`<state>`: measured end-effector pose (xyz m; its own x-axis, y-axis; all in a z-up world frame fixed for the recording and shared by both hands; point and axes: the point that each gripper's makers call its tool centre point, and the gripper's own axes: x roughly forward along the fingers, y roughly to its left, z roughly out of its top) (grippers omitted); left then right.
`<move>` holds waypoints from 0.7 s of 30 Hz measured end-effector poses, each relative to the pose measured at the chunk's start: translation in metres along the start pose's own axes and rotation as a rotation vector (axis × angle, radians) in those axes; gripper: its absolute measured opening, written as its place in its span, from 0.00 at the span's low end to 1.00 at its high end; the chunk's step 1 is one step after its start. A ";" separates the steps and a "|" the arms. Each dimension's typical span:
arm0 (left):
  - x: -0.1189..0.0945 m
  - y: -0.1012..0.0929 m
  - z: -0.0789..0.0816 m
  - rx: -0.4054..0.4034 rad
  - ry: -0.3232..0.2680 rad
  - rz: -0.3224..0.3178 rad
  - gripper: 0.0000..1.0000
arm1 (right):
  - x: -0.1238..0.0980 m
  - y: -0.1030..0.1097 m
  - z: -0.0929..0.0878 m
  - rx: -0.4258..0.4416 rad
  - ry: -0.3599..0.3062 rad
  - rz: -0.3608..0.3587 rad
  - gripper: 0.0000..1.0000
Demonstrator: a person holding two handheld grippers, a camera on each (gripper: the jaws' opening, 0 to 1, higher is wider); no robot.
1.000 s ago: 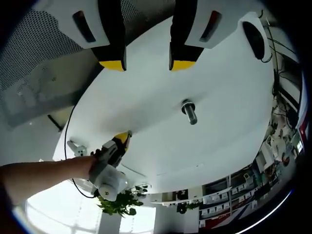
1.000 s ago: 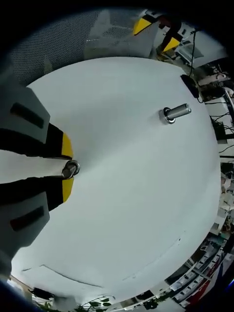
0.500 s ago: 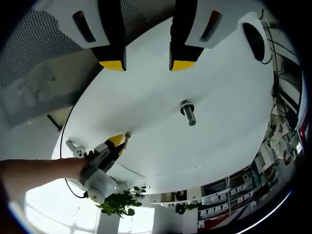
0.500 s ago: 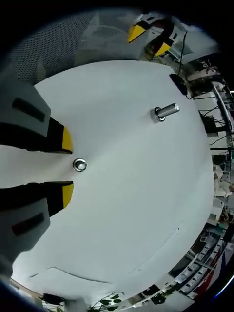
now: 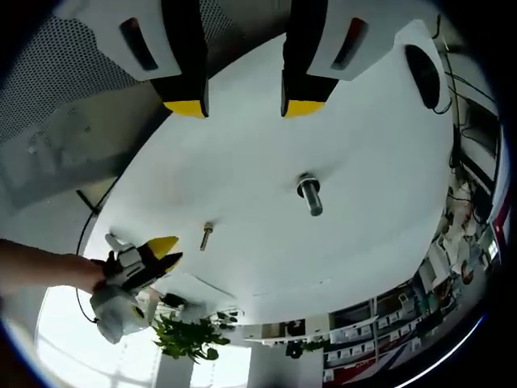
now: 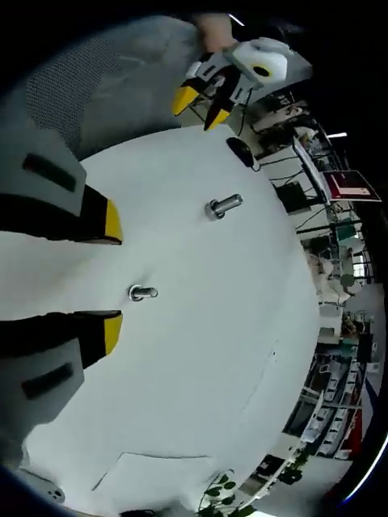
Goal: Place the washer onto the threaded stud by aligning its center hole with the stud, sliding it down to the base, and recovering from edge contact or off-axis alignment until the washer reaches the visible bottom stop.
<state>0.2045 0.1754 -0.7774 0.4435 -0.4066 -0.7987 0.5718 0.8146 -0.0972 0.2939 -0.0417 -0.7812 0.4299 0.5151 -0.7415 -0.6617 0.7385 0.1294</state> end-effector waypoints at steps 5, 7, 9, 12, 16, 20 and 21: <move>0.000 0.000 0.008 0.008 -0.031 -0.005 0.34 | -0.015 0.010 -0.003 0.034 -0.057 -0.004 0.37; -0.001 -0.001 0.010 0.012 -0.043 -0.008 0.34 | -0.023 0.016 0.009 0.061 -0.150 0.008 0.38; -0.001 -0.001 0.013 0.017 -0.060 -0.008 0.35 | -0.031 0.020 0.015 0.117 -0.196 0.011 0.40; -0.004 -0.003 0.020 -0.007 -0.092 -0.019 0.35 | -0.038 0.028 0.019 0.116 -0.214 0.005 0.40; -0.005 -0.002 0.023 -0.005 -0.112 -0.019 0.35 | -0.047 0.044 0.024 0.093 -0.220 0.001 0.40; -0.005 -0.004 0.025 -0.002 -0.119 -0.026 0.35 | -0.051 0.058 0.027 0.135 -0.238 0.021 0.39; -0.005 -0.004 0.025 -0.001 -0.120 -0.026 0.35 | -0.052 0.062 0.029 0.171 -0.254 0.025 0.39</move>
<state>0.2167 0.1636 -0.7579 0.5078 -0.4739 -0.7194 0.5834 0.8036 -0.1176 0.2487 -0.0103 -0.7157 0.5690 0.6100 -0.5515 -0.5702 0.7759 0.2699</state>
